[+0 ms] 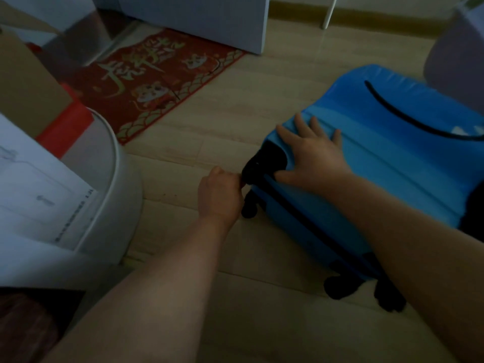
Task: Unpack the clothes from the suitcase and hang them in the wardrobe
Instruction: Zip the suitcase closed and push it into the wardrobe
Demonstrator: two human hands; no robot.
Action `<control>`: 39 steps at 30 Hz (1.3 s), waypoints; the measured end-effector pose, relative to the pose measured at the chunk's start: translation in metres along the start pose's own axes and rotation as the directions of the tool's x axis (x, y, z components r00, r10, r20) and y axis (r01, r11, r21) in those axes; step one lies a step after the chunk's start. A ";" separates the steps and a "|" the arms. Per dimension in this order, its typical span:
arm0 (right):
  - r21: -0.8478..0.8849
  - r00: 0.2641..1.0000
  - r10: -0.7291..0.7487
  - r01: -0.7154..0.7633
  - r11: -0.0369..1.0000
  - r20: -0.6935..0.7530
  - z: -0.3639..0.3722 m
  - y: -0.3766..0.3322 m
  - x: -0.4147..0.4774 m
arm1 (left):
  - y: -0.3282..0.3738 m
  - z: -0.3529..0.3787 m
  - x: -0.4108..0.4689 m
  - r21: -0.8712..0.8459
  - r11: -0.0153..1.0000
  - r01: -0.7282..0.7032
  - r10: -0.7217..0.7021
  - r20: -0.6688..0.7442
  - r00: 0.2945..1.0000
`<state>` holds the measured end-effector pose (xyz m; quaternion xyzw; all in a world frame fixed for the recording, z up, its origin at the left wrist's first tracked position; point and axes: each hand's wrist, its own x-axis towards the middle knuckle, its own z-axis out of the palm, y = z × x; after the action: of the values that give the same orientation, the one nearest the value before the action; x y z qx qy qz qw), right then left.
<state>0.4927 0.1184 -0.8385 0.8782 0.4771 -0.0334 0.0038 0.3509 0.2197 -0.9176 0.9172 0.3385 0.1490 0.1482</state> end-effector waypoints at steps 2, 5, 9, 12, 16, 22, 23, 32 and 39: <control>0.027 1.000 0.024 -0.023 0.999 -0.003 0.002 -0.010 0.015 | -0.002 0.003 0.002 0.006 0.996 0.087 -0.087 0.016 0.996; 0.044 0.999 0.045 -0.045 0.998 0.011 0.002 -0.018 0.025 | -0.002 0.006 0.004 -0.011 0.987 0.160 -0.160 0.004 0.987; -0.018 1.000 0.008 -0.008 1.000 0.000 0.019 -0.019 0.011 | 0.002 0.018 0.001 -0.066 0.956 0.287 -0.278 0.119 0.953; -0.030 1.000 0.005 -0.005 1.000 -0.014 0.028 -0.018 0.005 | 0.005 0.029 0.001 -0.165 0.915 0.367 -0.328 0.222 0.918; 0.010 1.000 0.020 -0.020 1.000 -0.014 0.023 -0.012 0.014 | 0.005 0.031 0.004 -0.219 0.902 0.371 -0.344 0.155 0.926; 0.093 0.998 0.049 -0.047 0.995 -0.027 -0.009 -0.006 0.044 | 0.025 0.031 0.011 -0.152 0.958 0.242 -0.247 -0.012 0.969; 0.087 0.999 0.051 -0.050 0.995 -0.012 -0.008 -0.009 0.046 | 0.027 0.032 0.009 -0.105 0.965 0.239 -0.241 -0.007 0.971; 0.018 0.995 -0.095 0.095 0.995 0.015 0.020 -0.001 0.022 | 0.029 0.047 0.005 -0.051 0.940 0.339 -0.326 0.169 0.930; -0.204 0.990 -0.142 0.143 0.969 0.020 0.042 0.058 -0.063 | 0.039 0.055 0.011 -0.208 0.845 0.493 -0.460 0.189 0.868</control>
<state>0.5049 0.0318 -0.8780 0.8366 0.5397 0.0133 0.0929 0.4019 0.1895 -0.9514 0.7858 0.5238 0.0877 0.3168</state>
